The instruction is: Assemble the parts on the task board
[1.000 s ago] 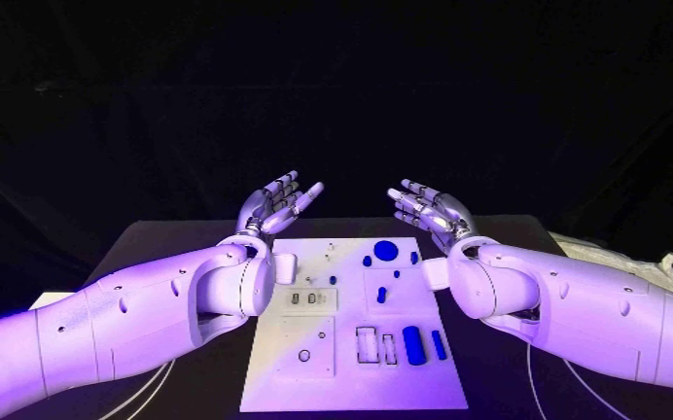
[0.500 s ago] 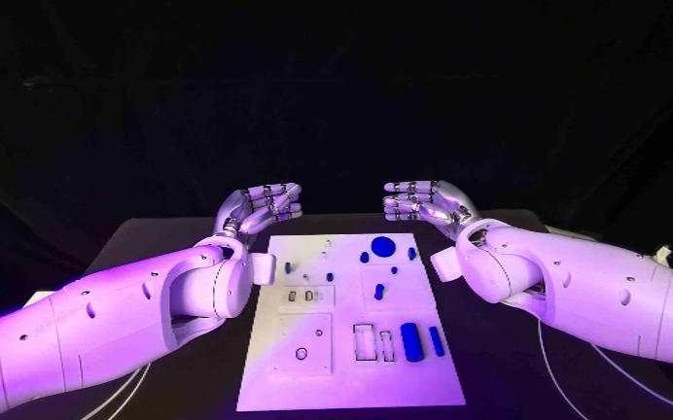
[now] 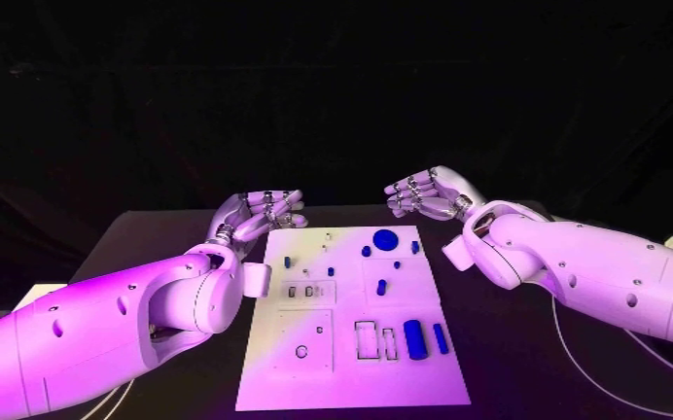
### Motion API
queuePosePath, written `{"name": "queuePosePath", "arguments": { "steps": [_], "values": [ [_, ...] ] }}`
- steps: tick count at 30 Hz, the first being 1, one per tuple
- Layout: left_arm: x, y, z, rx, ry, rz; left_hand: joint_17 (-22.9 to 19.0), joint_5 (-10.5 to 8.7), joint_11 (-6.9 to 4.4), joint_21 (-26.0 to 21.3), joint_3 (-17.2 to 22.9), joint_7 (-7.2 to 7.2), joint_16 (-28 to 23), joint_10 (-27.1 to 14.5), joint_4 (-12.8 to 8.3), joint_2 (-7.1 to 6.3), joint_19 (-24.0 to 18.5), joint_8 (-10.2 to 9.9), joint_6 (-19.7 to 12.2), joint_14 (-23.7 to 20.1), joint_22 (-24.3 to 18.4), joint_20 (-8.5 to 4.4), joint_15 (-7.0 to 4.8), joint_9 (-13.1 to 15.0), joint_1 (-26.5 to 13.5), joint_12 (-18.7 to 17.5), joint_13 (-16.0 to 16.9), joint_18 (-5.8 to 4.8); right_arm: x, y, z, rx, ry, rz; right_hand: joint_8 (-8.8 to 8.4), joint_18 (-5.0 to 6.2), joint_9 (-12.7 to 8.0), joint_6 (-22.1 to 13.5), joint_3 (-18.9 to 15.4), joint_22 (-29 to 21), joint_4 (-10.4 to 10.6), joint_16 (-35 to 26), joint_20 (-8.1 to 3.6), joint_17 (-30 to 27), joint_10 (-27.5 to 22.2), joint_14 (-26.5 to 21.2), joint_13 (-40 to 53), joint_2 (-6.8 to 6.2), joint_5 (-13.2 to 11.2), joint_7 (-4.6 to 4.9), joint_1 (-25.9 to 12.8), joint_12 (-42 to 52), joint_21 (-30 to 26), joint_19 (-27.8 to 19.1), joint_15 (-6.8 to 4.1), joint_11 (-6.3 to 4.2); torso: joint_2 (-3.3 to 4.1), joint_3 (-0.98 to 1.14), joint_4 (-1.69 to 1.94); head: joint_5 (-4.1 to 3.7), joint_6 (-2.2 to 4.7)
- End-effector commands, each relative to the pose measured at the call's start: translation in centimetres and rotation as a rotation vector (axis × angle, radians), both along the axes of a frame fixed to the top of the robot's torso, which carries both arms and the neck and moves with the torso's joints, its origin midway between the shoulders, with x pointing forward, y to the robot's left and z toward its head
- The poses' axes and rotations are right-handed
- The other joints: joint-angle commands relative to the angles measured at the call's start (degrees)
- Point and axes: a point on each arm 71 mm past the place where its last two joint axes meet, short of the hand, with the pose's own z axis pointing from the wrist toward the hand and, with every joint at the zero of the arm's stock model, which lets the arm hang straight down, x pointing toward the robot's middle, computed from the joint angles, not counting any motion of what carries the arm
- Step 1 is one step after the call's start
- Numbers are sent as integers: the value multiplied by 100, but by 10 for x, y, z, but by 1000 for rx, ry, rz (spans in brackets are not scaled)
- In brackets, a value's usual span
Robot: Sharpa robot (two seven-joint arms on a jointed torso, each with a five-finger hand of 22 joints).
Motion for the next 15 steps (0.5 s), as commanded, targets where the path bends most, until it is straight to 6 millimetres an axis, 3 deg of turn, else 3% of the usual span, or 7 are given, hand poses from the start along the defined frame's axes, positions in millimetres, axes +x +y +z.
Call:
{"name": "queuePosePath", "arguments": {
  "steps": [1,7,10,14,15],
  "values": [
    [-6,-7,5,-23,0,-69,39,13,-1,39,13,9,36,55,-24,2,62,-46,49,63,6,-7,-8,-12,40,-44,-6,28,0,7,-3,-322,-58,77,14,38,13,310,106,272,-75,231,-395,174,432,950,17,-178,-68,-108,-8,-46,649,946,-315,-180,166,-9,62,-62,23],
    [-17,-15,11,-74,41,-106,73,10,15,21,11,27,-8,50,-39,-32,55,-91,30,33,-9,-7,5,-25,46,-103,-13,18,2,15,0,-563,-111,112,10,39,12,420,30,609,-35,661,-662,423,574,1840,12,-273,-116,-216,-50,-57,1309,1585,-550,-322,314,-19,107,-128,28],
    [-22,-18,14,-91,51,-123,93,10,27,0,12,40,-45,44,-46,-44,33,-118,23,-1,-24,2,20,-32,46,-142,-15,13,3,20,3,-665,-135,122,-8,23,3,421,70,804,9,1245,-765,800,564,1903,5,-343,-131,-268,-118,-66,1645,1696,-603,-375,385,-20,135,-175,41],
    [-28,-21,20,-105,53,-142,108,11,37,-17,12,50,-72,37,-53,-54,16,-139,15,-25,-35,9,30,-37,47,-171,-16,10,6,27,7,-770,-165,129,-7,12,4,414,182,1044,98,2145,-795,1328,518,1914,4,-401,-139,-310,-224,-70,2054,1831,-631,-407,479,-32,168,-214,88],
    [-29,-22,21,-107,53,-145,108,11,37,-17,12,50,-72,37,-53,-54,15,-139,15,-26,-35,10,30,-37,47,-171,-16,10,6,28,7,-791,-169,131,-11,4,3,400,246,1164,120,2584,-798,1580,501,1769,9,-465,-147,-330,-256,-55,2250,1864,-657,-382,502,-36,181,-231,82]
  ]
}}
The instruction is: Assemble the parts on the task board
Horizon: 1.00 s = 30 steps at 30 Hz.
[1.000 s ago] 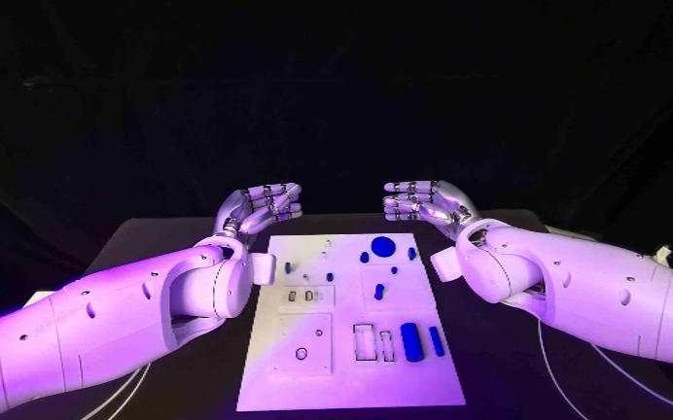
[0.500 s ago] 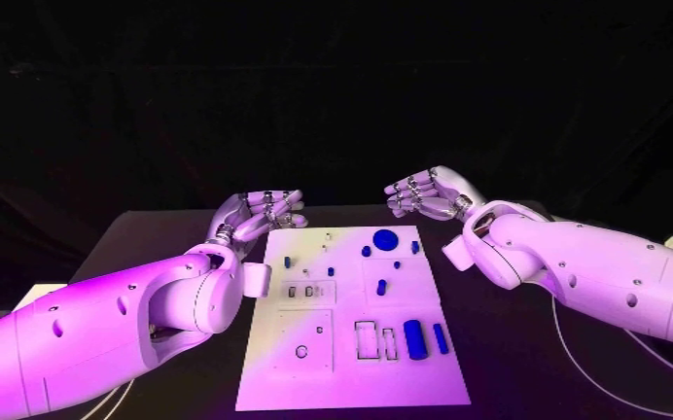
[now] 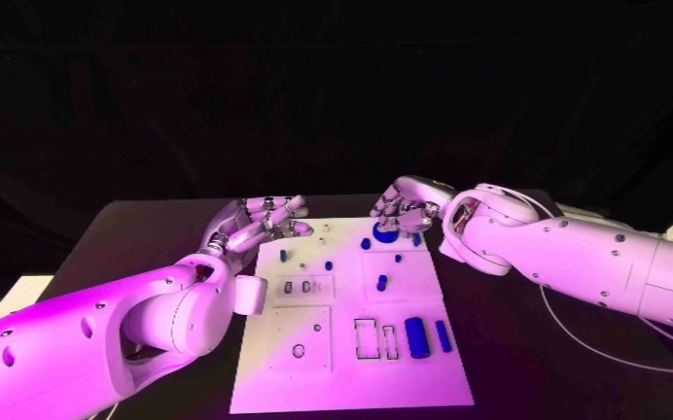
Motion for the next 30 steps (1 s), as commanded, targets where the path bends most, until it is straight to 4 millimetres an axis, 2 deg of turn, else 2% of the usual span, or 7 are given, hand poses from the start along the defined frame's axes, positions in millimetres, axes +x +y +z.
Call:
{"name": "queuePosePath", "arguments": {
  "steps": [1,4,6,14,19,30],
  "values": [
    [-4,-5,4,-35,20,-39,13,11,36,-22,-3,33,-47,-3,-41,-26,-8,-33,-8,-44,-11,30,19,-7,16,-39,-6,10,1,4,-4,-236,-38,5,-8,4,-1,6,122,196,60,710,-5,413,-46,183,0,-90,-35,-59,-76,-13,315,43,-32,-3,138,-18,60,-55,26],
    [-6,-6,6,-38,19,-44,19,10,41,-29,-3,38,-58,-7,-44,-30,-15,-43,-13,-53,-16,34,24,-9,16,-52,-6,10,1,8,-3,-286,-52,11,-9,9,0,-7,226,370,121,1098,1,675,-76,225,1,-154,-56,-66,-111,-14,585,34,-22,-16,185,-26,81,-65,18],
    [-6,-6,6,-39,19,-46,21,10,42,-31,-3,39,-60,-8,-45,-31,-16,-45,-14,-54,-17,35,25,-10,16,-55,-6,9,2,11,-3,-311,-59,14,-11,-8,1,-14,286,579,169,1513,20,1084,-96,228,2,-206,-69,-67,-131,-10,822,12,-14,-13,216,-29,94,-80,30],
    [-7,-5,7,-40,21,-48,32,9,49,-41,-5,47,-78,-13,-50,-38,-27,-60,-21,-67,-24,41,32,-13,14,-75,-6,9,3,20,-4,-367,-73,27,-6,-70,4,-22,422,1243,286,2158,70,1734,-194,185,-3,-295,-100,-83,-127,-21,1460,-31,15,2,298,-38,125,-111,37],
    [-8,-5,8,-41,22,-51,38,7,53,-46,-8,51,-85,-15,-50,-43,-31,-68,-25,-72,-28,44,35,-14,10,-84,-6,9,4,25,-5,-392,-75,34,-6,-89,4,-26,467,1465,338,2378,92,1954,-220,168,-2,-331,-128,-88,-116,-19,1679,-58,18,12,327,-43,135,-113,20],
    [-9,-5,9,-41,25,-56,51,4,60,-53,-14,60,-97,-22,-55,-55,-36,-84,-35,-76,-34,49,40,-17,5,-103,-5,9,10,31,-9,-423,-70,37,-5,-96,5,-31,521,1619,393,2541,110,2108,-283,141,-5,-349,-149,-102,-90,-21,1843,-117,28,19,375,-37,172,-131,-4]
  ]
}}
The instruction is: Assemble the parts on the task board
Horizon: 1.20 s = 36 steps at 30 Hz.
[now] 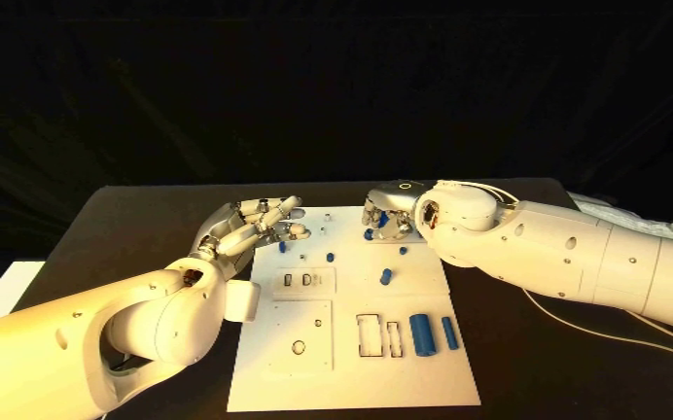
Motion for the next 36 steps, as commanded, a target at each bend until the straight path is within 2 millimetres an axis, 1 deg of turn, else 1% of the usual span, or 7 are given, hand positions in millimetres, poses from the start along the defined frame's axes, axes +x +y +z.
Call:
{"name": "queuePosePath", "arguments": {
  "steps": [1,5,13,19,29,33,36],
  "values": [
    [-1,-2,2,-15,-1,-23,8,4,39,-31,1,38,-29,0,-40,-55,-14,-29,-13,-35,-7,27,0,-6,5,-29,-6,11,2,1,-3,-53,4,0,-4,-97,8,-8,37,18,-2,39,26,33,-42,121,-3,-42,-40,-40,15,-20,35,-36,49,11,24,1,15,-7,-11],
    [-1,-2,2,-15,0,-24,8,4,39,-31,1,38,-29,0,-40,-55,-14,-29,-13,-35,-7,27,0,-6,5,-29,-6,11,2,2,-5,-61,13,2,1,-103,11,10,71,105,27,143,29,145,-33,124,0,-28,-57,-40,27,-14,118,-47,49,11,48,-1,31,-18,-2],
    [-2,-2,3,-14,2,-26,11,2,41,-32,0,40,-31,-2,-40,-58,-14,-32,-15,-35,-9,29,1,-7,3,-33,-6,11,3,4,-8,-71,33,9,18,-123,23,86,140,339,96,390,31,407,29,143,4,-6,-110,-42,39,-6,335,-38,43,-4,65,-4,37,-22,-24],
    [-2,-1,3,-13,4,-27,15,1,43,-34,-2,43,-34,-4,-41,-60,-15,-37,-19,-34,-10,30,2,-8,0,-39,-6,11,4,4,-9,-69,44,13,60,-178,52,264,255,806,171,808,15,874,197,201,13,56,-232,-62,80,13,726,67,8,-40,72,-5,46,-27,-34],
    [-1,-1,3,-11,5,-24,20,0,46,-35,-4,46,-36,-8,-43,-62,-15,-43,-24,-34,-11,31,3,-9,-1,-45,-6,12,2,3,2,43,-72,14,112,-270,118,537,623,1517,233,1270,-32,1362,492,216,27,325,-511,-60,290,24,1303,226,-58,-97,89,-8,58,-40,0],
    [-1,0,3,-11,5,-23,25,0,48,-36,-3,49,-39,-11,-45,-60,-14,-49,-28,-32,-13,32,4,-10,1,-52,-6,12,1,4,10,113,-132,11,98,-279,130,554,719,1594,216,1323,-35,1400,526,199,22,328,-548,-48,333,4,1379,223,-59,-98,96,-16,67,-31,36],
    [-1,0,3,-11,4,-23,25,0,48,-36,-3,49,-39,-11,-45,-60,-14,-49,-28,-32,-13,32,4,-10,1,-52,-6,12,1,8,13,145,-157,6,69,-283,129,531,761,1621,212,1336,-29,1397,489,183,12,295,-555,-30,332,-19,1411,208,-47,-81,102,-13,75,-31,53]
  ]
}}
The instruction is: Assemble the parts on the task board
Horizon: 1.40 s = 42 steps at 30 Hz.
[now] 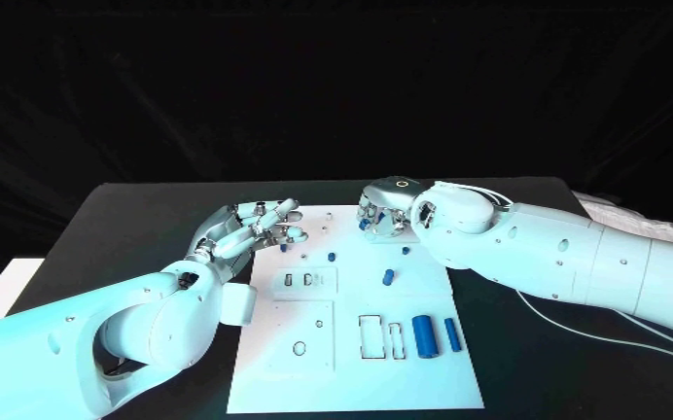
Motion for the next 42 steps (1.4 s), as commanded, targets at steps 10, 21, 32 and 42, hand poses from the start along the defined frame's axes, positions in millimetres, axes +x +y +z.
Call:
{"name": "queuePosePath", "arguments": {
  "steps": [10,21,32,42],
  "values": [
    [0,-1,2,-18,-10,-23,9,0,49,-37,0,28,-41,-13,-50,-57,-14,-31,-9,-31,-8,33,4,-6,6,-25,-6,14,11,22,11,128,-121,-22,-87,-104,62,-56,112,49,3,69,36,19,-95,132,-10,4,-36,62,59,-33,85,-19,8,42,51,-19,88,9,80],
    [2,0,10,-20,-26,-26,13,1,49,-38,4,29,-43,-14,-55,-54,-13,-35,-10,-30,-9,34,4,-6,12,-30,-6,15,19,41,7,113,-109,-17,-103,-105,56,-97,125,76,27,106,59,43,-160,122,-12,-63,-29,80,14,-33,120,-46,32,66,145,-40,177,-52,77],
    [3,-1,13,-20,-31,-30,13,1,49,-38,4,29,-43,-14,-55,-54,-13,-35,-10,-30,-9,34,4,-6,12,-30,-6,15,22,48,2,79,-76,-14,-103,-104,54,-110,119,88,50,125,68,56,-179,119,-10,-91,-20,84,-17,-30,136,-58,41,73,185,-51,203,-70,71],
    [3,0,13,-19,-29,-30,13,1,49,-38,4,29,-43,-14,-55,-54,-13,-35,-10,-30,-9,34,4,-6,12,-30,-6,15,22,43,0,41,-76,-33,-98,-105,56,-106,115,98,61,132,72,61,-176,118,-8,-98,-18,83,-28,-25,145,-61,43,72,198,-47,204,-69,69]
  ]
}}
